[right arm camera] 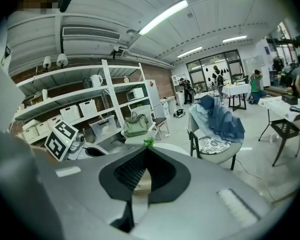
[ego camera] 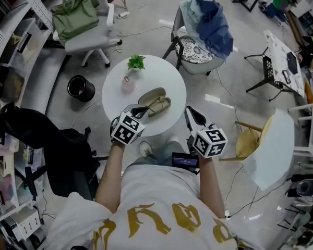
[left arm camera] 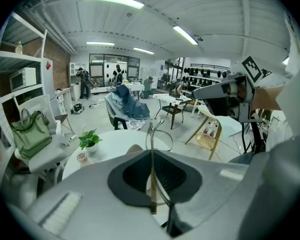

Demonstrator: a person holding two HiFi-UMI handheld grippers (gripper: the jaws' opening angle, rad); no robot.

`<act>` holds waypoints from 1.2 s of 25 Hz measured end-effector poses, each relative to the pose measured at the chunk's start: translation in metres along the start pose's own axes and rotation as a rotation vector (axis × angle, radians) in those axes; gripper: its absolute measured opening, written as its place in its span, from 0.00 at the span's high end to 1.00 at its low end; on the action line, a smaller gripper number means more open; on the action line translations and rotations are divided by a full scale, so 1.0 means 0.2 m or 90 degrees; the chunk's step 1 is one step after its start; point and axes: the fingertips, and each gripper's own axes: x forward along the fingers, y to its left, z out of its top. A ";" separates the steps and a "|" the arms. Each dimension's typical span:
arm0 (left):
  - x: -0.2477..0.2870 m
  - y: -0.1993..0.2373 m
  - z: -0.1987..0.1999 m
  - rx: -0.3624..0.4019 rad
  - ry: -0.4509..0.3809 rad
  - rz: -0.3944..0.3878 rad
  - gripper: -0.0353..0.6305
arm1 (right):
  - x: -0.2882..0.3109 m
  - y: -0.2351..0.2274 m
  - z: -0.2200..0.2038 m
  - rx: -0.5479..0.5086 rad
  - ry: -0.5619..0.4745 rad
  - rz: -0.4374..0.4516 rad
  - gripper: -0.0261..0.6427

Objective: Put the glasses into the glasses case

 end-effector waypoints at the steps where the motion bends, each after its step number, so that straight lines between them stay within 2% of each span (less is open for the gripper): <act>1: 0.01 0.00 0.01 0.004 0.000 -0.001 0.92 | 0.00 0.00 0.00 0.001 0.000 -0.002 0.92; 5: 0.04 0.01 0.00 0.013 0.006 -0.001 0.92 | 0.05 -0.02 0.00 0.006 0.001 0.005 0.92; 10: 0.06 0.06 -0.01 0.006 0.013 0.022 0.92 | 0.17 -0.03 0.01 0.002 0.011 0.037 0.92; 16: 0.11 0.14 -0.03 -0.004 0.032 0.028 0.92 | 0.29 -0.05 0.05 -0.005 0.020 0.056 0.92; 20: 0.18 0.15 -0.07 0.002 0.055 0.018 0.92 | 0.33 -0.12 -0.01 -0.017 0.051 0.045 0.92; 26: 0.31 0.18 -0.15 0.007 0.100 0.008 0.92 | 0.39 -0.25 -0.05 0.008 0.074 0.027 0.92; 30: 0.43 0.19 -0.18 0.028 0.125 0.000 0.92 | 0.42 -0.34 -0.08 0.022 0.089 0.015 0.92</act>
